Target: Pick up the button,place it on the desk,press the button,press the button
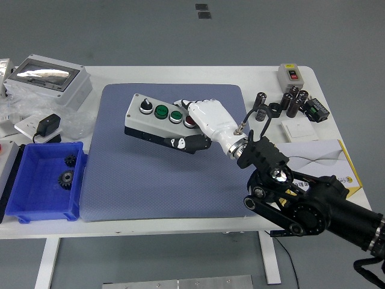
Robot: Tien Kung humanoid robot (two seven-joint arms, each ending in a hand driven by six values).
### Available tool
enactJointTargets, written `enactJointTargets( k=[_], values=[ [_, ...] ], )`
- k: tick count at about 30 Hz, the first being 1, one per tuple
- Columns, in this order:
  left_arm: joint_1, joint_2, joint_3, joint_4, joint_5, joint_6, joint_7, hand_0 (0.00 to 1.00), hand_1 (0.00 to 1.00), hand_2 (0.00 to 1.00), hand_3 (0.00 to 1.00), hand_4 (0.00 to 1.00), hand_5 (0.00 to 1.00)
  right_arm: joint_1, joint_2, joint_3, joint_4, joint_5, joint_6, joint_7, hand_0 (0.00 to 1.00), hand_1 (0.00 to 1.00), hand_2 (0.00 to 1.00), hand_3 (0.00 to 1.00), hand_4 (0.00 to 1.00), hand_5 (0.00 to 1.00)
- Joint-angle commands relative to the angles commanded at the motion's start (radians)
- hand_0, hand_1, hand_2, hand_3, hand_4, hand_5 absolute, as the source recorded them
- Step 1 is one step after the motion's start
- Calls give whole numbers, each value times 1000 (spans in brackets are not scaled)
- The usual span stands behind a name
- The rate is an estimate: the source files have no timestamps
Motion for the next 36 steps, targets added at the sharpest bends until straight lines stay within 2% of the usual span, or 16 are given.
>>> enactJointTargets(
  k=[4,10,20,25,32,33,36],
  values=[
    [0,-1,1,-1,-1,0,1,714,692,686,852,499,774,3,12,-32,-38,-23,4,33,98,269,423,404,126,2],
    [-1,-4,1,-1,-1,0,2,713,692,685,851,498,782,1,25,-41,-95,-69,1,38,104,273,427,414,135,2],
    [-2,-5,-2,-1,4,-1,1,712,692,685,851,498,784,6,32,-71,-121,-123,3,36,107,277,429,420,137,2],
    [-1,-5,-2,-1,5,-2,1,712,692,684,850,498,792,4,35,-79,-132,-109,24,31,111,281,435,423,147,2],
    [0,-4,-2,-1,6,0,-4,712,692,684,850,499,794,1,35,-57,-128,-84,83,25,129,295,443,436,155,2],
    [0,-4,-2,-1,6,1,-4,711,692,683,850,501,798,0,35,-54,-127,-81,89,24,163,371,542,606,199,2],
    [0,-3,-3,-1,6,2,-5,711,692,683,850,501,798,-1,34,-50,-126,-75,100,22,163,371,542,606,199,2]
  ],
)
